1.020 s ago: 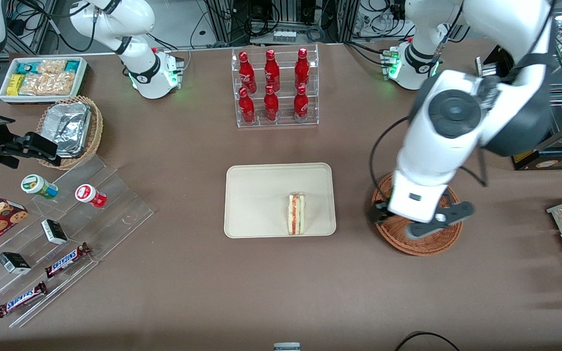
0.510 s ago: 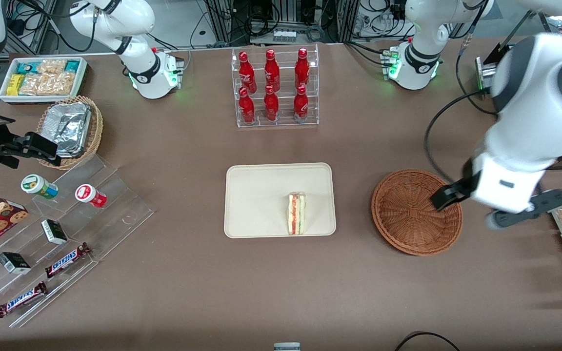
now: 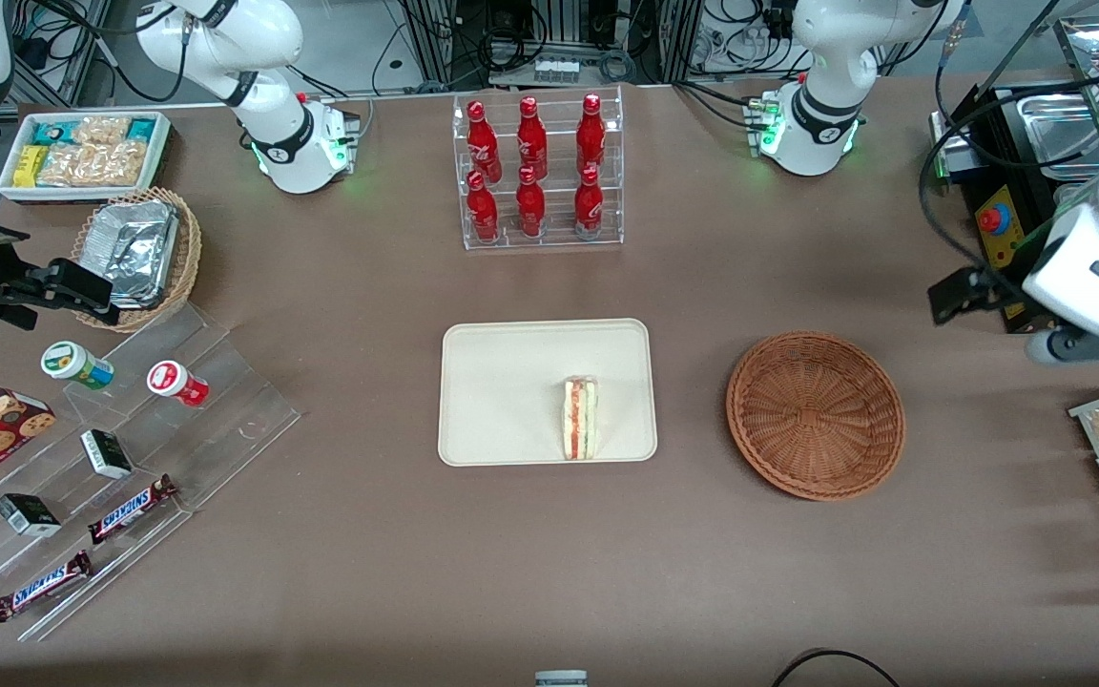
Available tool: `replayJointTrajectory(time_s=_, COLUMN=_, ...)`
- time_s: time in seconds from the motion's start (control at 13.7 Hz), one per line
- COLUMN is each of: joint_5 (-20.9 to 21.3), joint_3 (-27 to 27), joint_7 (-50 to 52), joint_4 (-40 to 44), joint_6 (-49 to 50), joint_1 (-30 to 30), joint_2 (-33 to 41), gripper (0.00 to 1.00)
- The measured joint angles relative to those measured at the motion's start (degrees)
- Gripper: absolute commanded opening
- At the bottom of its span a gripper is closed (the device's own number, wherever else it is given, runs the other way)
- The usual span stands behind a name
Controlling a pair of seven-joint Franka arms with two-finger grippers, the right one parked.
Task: Place sandwich from basket to tray
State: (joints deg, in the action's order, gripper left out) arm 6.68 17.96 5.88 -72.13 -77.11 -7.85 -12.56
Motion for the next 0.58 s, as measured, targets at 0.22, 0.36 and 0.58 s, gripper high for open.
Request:
replayJointTrajectory(time_s=0.22, joint_5=-2.03, joint_3=-2.8, joint_7=-7.47, joint_4=-1.89, joint_6=2.48, joint_1=0.02, joint_2=1.51, gripper=1.0)
replayJointTrajectory(time_s=0.36, joint_5=-3.56, joint_3=-4.86, joint_7=-7.81, joint_4=-4.19, joint_6=2.67, joint_1=0.02, joint_2=2.82, gripper=1.0)
replayJointTrajectory(time_s=0.58, joint_5=-3.69, joint_3=-5.53, joint_7=-5.06, joint_4=-6.95, joint_6=2.68, joint_1=0.05, joint_2=4.27, gripper=1.0)
